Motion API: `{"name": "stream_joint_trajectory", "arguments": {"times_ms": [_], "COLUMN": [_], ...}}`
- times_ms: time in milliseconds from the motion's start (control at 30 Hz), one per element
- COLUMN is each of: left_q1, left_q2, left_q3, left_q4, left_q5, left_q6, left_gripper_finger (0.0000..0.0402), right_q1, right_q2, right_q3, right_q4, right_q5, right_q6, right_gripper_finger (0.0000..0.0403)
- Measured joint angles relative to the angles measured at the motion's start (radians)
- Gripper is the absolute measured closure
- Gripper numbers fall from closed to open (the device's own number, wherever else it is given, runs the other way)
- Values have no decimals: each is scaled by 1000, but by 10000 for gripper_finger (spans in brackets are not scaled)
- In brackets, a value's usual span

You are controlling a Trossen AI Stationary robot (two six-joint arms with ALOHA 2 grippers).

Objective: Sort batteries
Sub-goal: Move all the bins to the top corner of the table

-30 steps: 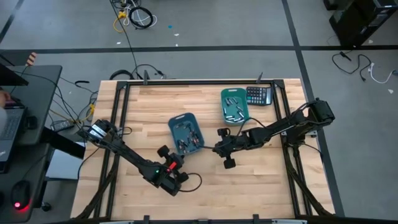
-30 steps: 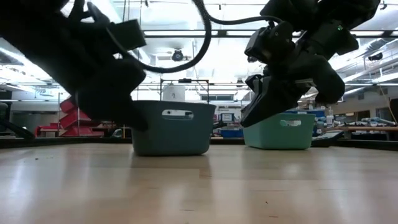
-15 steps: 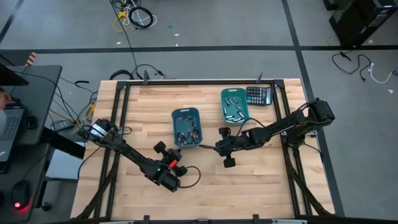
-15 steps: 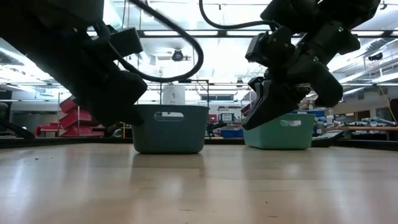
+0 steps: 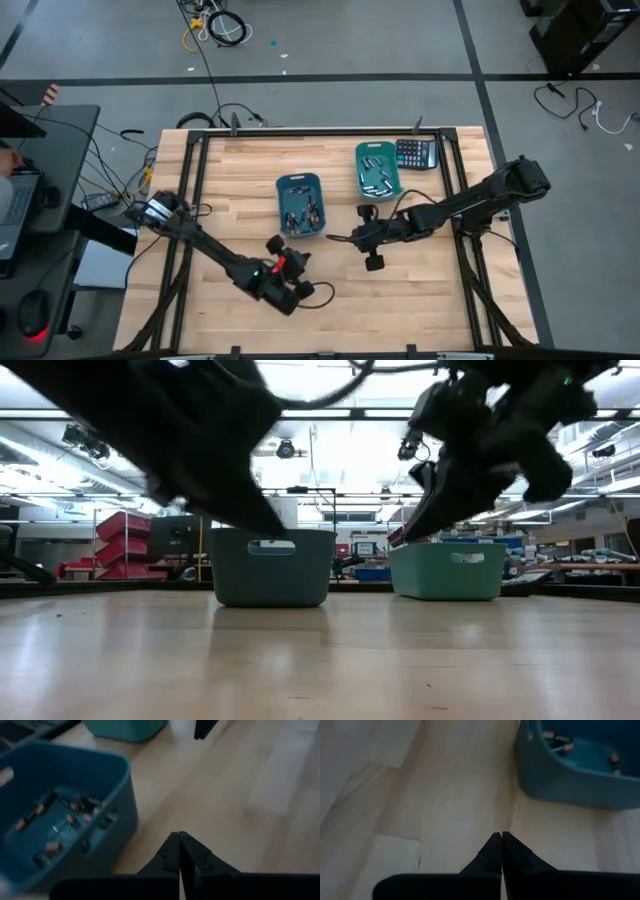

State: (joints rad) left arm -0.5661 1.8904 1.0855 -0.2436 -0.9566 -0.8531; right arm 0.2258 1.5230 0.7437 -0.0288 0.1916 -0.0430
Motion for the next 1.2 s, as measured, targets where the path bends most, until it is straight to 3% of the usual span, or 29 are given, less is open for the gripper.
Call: {"name": "stream_joint_trajectory", "arguments": {"times_ms": [400,1200], "left_q1": [141,302], "left_q2": [0,0], "left_q3": [-60,-60], "left_q4": [61,-101], "left_q5": [-5,14], "left_q6": [144,247], "left_gripper_finger": [401,401], "right_q1": [28,27], "right_q2": [-218,-234], "right_q3": [0,0], "right_q4": [-204,-211], "right_q5": [116,132], "right_q6": [41,45], "right_gripper_finger": [403,403]}}
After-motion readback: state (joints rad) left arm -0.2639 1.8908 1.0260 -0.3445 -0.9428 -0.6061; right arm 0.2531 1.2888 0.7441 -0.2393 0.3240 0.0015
